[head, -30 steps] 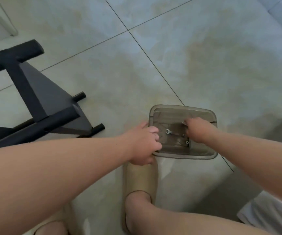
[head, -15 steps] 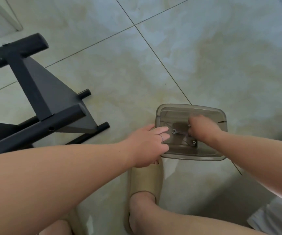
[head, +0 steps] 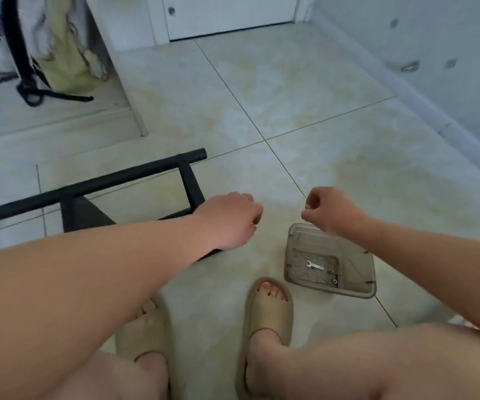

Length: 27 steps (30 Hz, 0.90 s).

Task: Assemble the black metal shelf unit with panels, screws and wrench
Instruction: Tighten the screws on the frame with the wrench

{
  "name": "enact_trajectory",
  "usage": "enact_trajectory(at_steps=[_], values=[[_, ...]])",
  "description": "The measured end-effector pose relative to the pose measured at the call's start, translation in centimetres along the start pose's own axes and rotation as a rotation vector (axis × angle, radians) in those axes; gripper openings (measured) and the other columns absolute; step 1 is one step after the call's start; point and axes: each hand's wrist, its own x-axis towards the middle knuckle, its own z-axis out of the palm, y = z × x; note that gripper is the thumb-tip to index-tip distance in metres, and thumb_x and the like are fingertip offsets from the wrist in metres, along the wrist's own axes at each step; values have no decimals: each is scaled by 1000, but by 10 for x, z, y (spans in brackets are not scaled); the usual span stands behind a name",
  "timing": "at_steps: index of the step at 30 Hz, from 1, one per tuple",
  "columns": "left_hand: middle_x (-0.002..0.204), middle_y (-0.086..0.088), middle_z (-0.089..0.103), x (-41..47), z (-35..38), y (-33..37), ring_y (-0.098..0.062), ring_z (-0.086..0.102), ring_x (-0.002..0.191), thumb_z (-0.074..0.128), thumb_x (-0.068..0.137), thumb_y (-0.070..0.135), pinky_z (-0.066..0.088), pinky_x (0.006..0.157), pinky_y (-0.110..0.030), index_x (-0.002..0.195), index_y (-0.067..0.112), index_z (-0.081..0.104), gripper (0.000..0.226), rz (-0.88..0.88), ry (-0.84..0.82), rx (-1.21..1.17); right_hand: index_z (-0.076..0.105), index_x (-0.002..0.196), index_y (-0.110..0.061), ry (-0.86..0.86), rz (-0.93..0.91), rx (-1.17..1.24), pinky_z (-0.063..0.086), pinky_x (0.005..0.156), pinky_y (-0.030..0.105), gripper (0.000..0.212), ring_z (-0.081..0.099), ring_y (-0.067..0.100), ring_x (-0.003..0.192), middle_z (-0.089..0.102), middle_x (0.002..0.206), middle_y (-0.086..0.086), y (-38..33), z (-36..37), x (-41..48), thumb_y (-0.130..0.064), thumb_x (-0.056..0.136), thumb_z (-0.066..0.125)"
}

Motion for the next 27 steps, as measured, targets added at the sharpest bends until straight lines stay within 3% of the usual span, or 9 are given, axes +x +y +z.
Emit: enact_trajectory(at_steps=[6,9,13,14,16,18,21,24,27], values=[[116,2,61,-57,-32,-40,-22,56,106,48,96,24,49,91,-39,107,24,61,17,-368,139,-337,57,77,-17,38,-117,164,57,62,35,15,73,22,65,63,66,1,-88,-17,-50,-5,84,62],[121,0,61,-74,-29,-56,-23,57,108,50,95,21,49,95,-38,122,21,59,28,-471,75,-427,57,78,-19,17,-154,174,50,52,25,14,73,22,66,66,71,1,-118,-3,-70,-8,85,60],[131,-4,57,-82,-21,-72,-26,53,119,49,100,24,44,100,-35,138,17,51,38,-496,-41,-432,59,86,-17,41,-123,211,52,58,34,7,69,32,74,68,80,9,-137,24,-77,-11,87,56],[125,-5,59,-80,-19,-76,-27,55,116,48,100,25,45,97,-34,132,16,56,34,-496,-44,-433,60,87,-16,42,-108,231,51,56,32,7,69,33,76,69,81,11,-139,29,-75,-10,88,55],[93,-6,61,-74,-13,-85,-27,57,89,47,99,25,45,78,-32,95,16,64,19,-503,-50,-464,62,86,-16,15,-96,253,49,54,29,9,69,33,78,71,82,13,-143,34,-70,-9,87,55],[71,-7,45,-66,-9,-89,-25,42,69,46,97,25,34,63,-31,71,15,49,28,-517,-69,-496,63,84,-17,-21,-89,263,52,57,31,11,70,32,78,72,79,10,-145,36,-63,-10,87,56],[79,-7,46,-53,-7,-92,-24,41,73,44,100,30,33,69,-33,83,14,51,25,-529,-99,-555,65,82,-19,-76,-58,315,56,61,31,13,72,28,78,72,71,4,-143,40,-51,-9,86,58],[78,-5,51,-40,-6,-86,-22,44,71,41,103,33,32,67,-31,82,13,52,31,-537,-115,-635,68,82,-20,-146,-48,337,62,79,41,15,73,24,78,74,68,2,-138,45,-38,-9,86,58],[78,-7,73,-30,-4,-82,-17,53,61,39,104,30,35,62,-28,94,7,64,35,-605,-152,-810,69,84,-14,-201,-52,383,61,84,46,16,74,26,77,75,72,7,-135,47,-30,-3,86,57]])
